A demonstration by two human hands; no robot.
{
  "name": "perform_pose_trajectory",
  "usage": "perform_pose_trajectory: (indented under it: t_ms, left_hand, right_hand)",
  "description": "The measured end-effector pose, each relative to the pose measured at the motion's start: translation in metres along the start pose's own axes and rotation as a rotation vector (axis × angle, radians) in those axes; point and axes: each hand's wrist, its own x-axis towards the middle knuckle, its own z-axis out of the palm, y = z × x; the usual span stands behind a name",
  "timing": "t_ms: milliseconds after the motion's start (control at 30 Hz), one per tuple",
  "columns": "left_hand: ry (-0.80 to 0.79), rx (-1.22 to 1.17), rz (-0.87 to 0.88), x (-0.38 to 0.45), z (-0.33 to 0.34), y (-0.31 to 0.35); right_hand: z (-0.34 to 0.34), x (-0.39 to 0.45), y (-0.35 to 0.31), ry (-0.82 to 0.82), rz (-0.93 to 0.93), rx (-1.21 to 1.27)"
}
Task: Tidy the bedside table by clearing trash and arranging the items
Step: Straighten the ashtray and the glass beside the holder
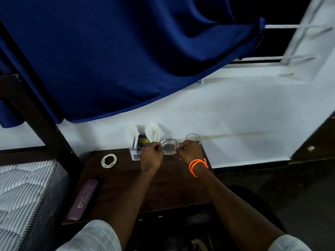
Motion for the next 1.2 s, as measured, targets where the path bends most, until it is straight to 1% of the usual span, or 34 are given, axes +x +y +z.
perform_pose_trajectory:
  t_ms: [133, 300, 367, 500, 567, 667, 767, 833, 900, 1033, 1200]
  left_hand:
    - [-0.098, -0.004, 0.023, -0.001, 0.038, 0.013]
    - [-0.247, -0.043, 0.026, 0.004, 0.079, 0.023]
    - [-0.295, -0.06, 0.039, 0.008, 0.09, 0.026]
    - [-0.325, -0.11, 0.044, 0.016, 0.101, 0.027]
    - [-0.382, -0.125, 0.064, 0.022, 0.103, 0.024]
    - [-0.451, -0.131, 0.093, 0.028, 0.103, 0.016]
    - [-0.494, -0.135, 0.062, 0.032, 0.104, 0.01]
    - [-0.493, -0.15, 0.048, 0.035, 0.108, 0.005]
    - [-0.458, -0.141, 0.042, 0.036, 0.107, 0.007]
    - [-0.419, -0.166, 0.08, 0.044, 0.097, 0.017]
    - [-0.37, -0.119, 0.105, 0.057, 0.068, 0.018]
  right_hand:
    - [-0.026, 0.0, 0.027, 0.102, 0.033, -0.065]
    - [-0.039, 0.012, 0.055, 0.161, 0.135, -0.035]
    - [-0.04, 0.021, 0.062, 0.154, 0.154, -0.048]
    - [-0.034, 0.038, 0.071, 0.083, 0.093, -0.072]
    - [-0.028, 0.045, 0.074, 0.076, 0.053, -0.036]
    - [-0.023, 0.048, 0.073, 0.062, 0.041, 0.05]
    - [-0.019, 0.05, 0.072, 0.091, 0.04, 0.105]
    - [-0.016, 0.051, 0.073, 0.122, 0.051, 0.13]
    - [-0.015, 0.051, 0.07, 0.14, 0.056, 0.161]
    - [-0.017, 0.054, 0.055, 0.204, 0.024, 0.206]
    - [-0.006, 0.06, 0.035, 0.17, -0.037, 0.247]
